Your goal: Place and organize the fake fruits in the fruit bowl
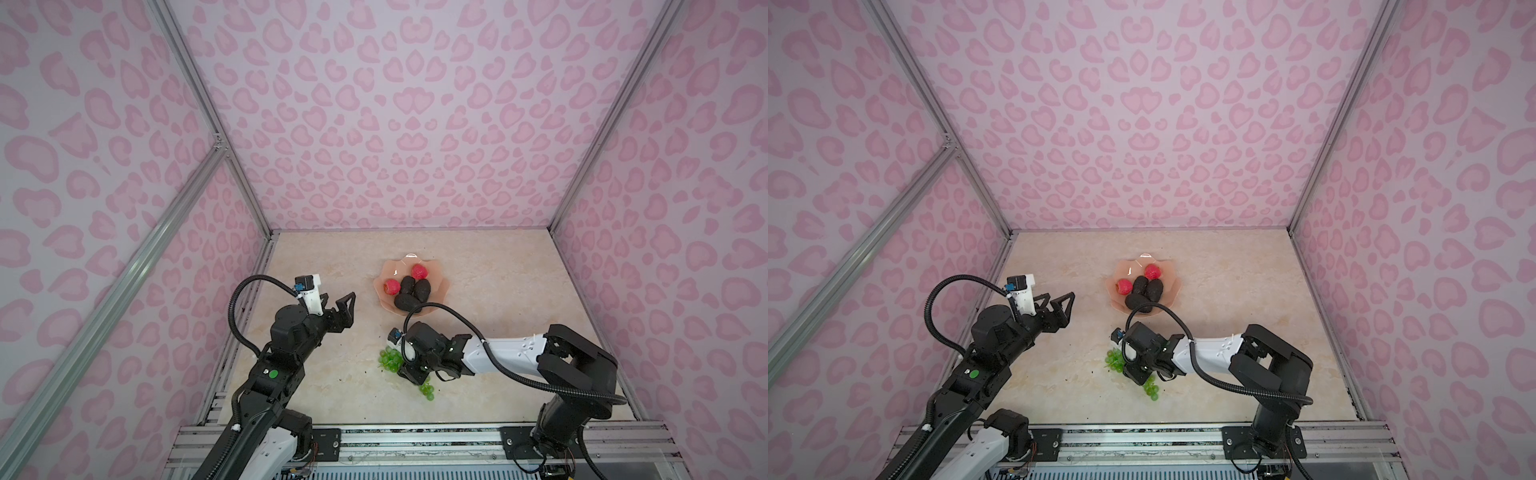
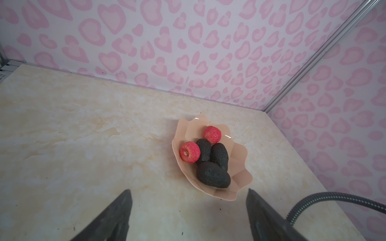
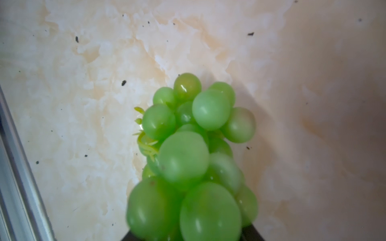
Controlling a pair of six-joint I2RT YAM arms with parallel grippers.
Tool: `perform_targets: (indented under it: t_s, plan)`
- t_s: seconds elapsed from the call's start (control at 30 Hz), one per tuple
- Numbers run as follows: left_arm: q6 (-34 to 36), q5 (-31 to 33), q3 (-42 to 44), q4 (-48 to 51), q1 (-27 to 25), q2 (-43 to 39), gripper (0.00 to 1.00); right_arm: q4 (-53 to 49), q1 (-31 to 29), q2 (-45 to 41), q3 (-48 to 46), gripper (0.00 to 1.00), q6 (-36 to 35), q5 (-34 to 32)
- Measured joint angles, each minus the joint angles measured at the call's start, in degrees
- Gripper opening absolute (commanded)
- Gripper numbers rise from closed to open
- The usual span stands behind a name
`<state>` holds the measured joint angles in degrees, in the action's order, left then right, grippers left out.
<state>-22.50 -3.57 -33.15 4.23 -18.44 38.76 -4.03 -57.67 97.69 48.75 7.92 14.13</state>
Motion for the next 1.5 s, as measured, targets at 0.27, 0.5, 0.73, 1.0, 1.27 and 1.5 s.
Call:
perform_targets:
  t_s: [0.27,0.5,0.73,1.0,1.27,1.5]
  plan:
    - [-0.2,0.2,-0.7,0.1,0.0,0.7,0.87,5.7,4.8,-2.6,-1.7,0.25,0.6,4.3]
    - [-0.4,0.5,-1.4,0.3,0.0,1.2,0.87,9.1,9.3,-7.1,-0.4,0.24,3.2,7.7]
    - [-0.4,0.6,-2.4,0.4,0.0,2.2,0.87,6.5,16.8,-9.5,9.5,0.25,4.0,8.3]
    - [-0.3,0.5,-3.5,0.1,0.0,4.0,0.87,2.3,23.0,3.6,25.0,0.27,1.5,6.0]
    - [0.3,0.4,-4.6,-0.1,0.0,4.4,0.87,0.6,25.2,15.1,30.8,0.7,1.4,5.2]
    - [1.4,0.7,-4.7,-1.1,0.0,5.2,0.87,6.2,27.4,13.0,27.6,0.99,3.5,7.8]
